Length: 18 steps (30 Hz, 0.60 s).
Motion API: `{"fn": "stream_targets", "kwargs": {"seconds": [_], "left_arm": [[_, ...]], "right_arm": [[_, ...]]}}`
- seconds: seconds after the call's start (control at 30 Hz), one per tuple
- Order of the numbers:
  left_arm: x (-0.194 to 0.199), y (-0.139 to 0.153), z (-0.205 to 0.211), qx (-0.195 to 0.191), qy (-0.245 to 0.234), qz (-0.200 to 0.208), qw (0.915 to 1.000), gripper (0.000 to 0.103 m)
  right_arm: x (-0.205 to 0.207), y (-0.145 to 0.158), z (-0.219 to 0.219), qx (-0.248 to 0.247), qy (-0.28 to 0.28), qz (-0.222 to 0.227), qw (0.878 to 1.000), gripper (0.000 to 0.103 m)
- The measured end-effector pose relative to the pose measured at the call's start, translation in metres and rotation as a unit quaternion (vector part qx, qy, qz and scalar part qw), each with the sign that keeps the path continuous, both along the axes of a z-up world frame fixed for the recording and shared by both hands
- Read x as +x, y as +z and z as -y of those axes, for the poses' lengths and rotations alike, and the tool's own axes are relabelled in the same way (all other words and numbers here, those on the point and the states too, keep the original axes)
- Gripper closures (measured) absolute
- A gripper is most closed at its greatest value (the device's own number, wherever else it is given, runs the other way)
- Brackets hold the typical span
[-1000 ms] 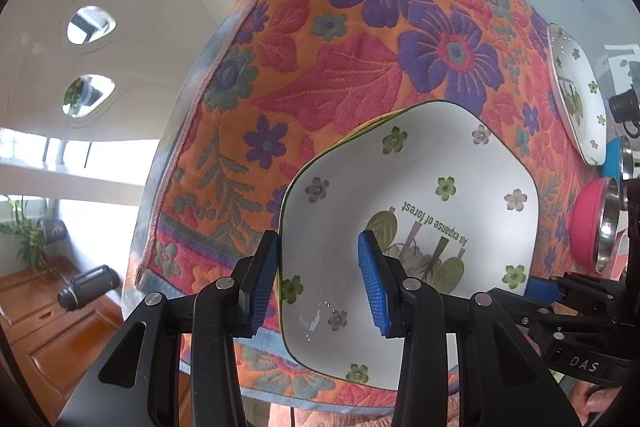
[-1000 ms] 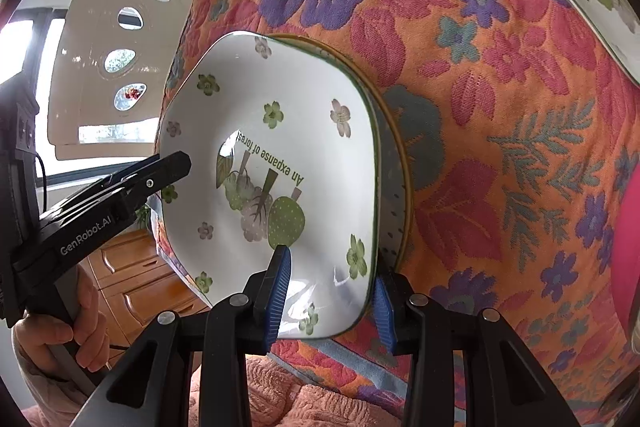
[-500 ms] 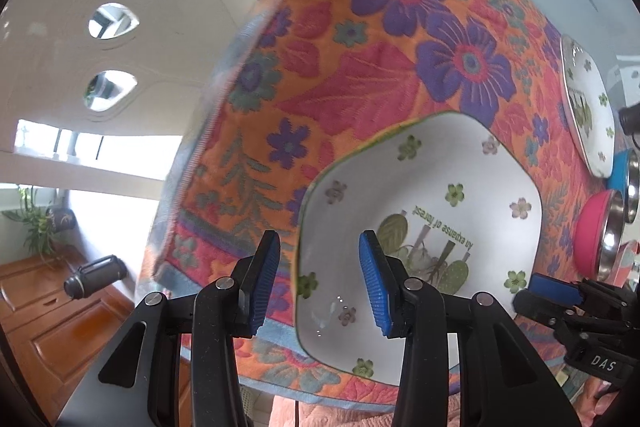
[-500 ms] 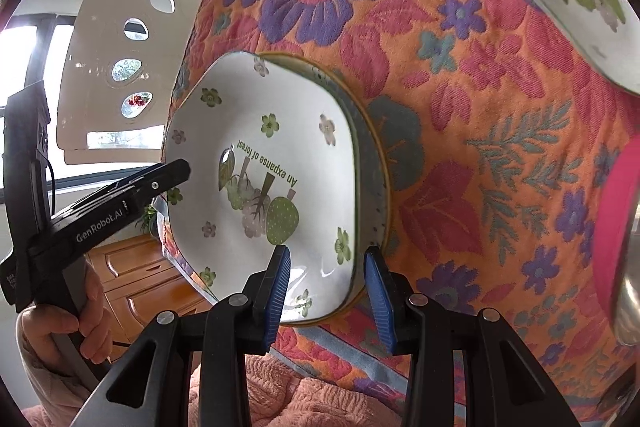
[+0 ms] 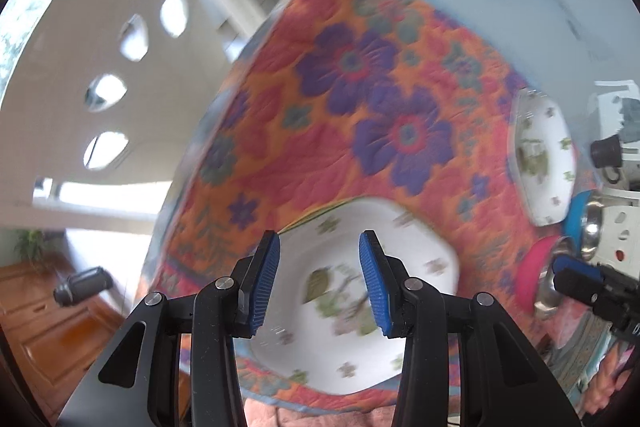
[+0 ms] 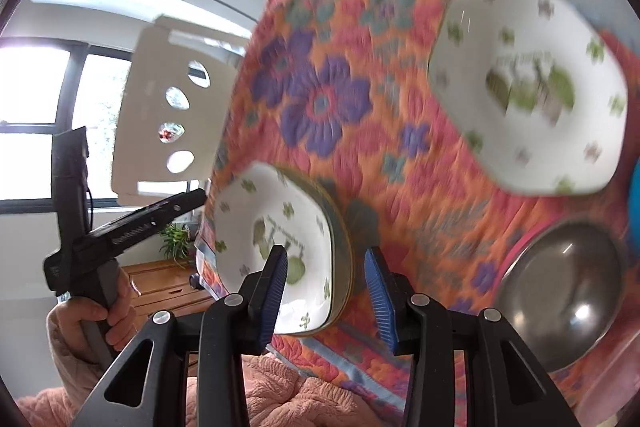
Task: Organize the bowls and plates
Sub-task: 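Open both tools and withdraw them from the stacked plate, then grasp another green-leaf hexagonal plate rim with the left tool while the right tool grips it too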
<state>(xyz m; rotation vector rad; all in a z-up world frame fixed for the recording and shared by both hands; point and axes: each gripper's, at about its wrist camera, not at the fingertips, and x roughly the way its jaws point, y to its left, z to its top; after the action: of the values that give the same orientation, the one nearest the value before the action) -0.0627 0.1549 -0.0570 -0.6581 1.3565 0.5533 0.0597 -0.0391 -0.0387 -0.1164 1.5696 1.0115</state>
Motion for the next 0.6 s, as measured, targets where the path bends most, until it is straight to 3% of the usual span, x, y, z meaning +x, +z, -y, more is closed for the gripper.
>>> {"fn": "stream_targets", "kwargs": {"seconds": [0.33, 0.47, 0.6], "left_arm": [[0.097, 0.026, 0.018, -0.016, -0.024, 0.053, 0.9982, 0.062], [0.130, 0.017, 0.028, -0.028, -0.029, 0.056, 0.9976, 0.062], [0.159, -0.004, 0.042, -0.052, -0.034, 0.050, 0.9968, 0.062]], "right_arm": [[0.093, 0.058, 0.011, 0.024, -0.029, 0.053, 0.998, 0.053], [0.136, 0.050, 0.025, 0.014, -0.057, 0.053, 0.997, 0.052], [0.172, 0.019, 0.042, -0.018, -0.085, 0.041, 0.995, 0.052]]}}
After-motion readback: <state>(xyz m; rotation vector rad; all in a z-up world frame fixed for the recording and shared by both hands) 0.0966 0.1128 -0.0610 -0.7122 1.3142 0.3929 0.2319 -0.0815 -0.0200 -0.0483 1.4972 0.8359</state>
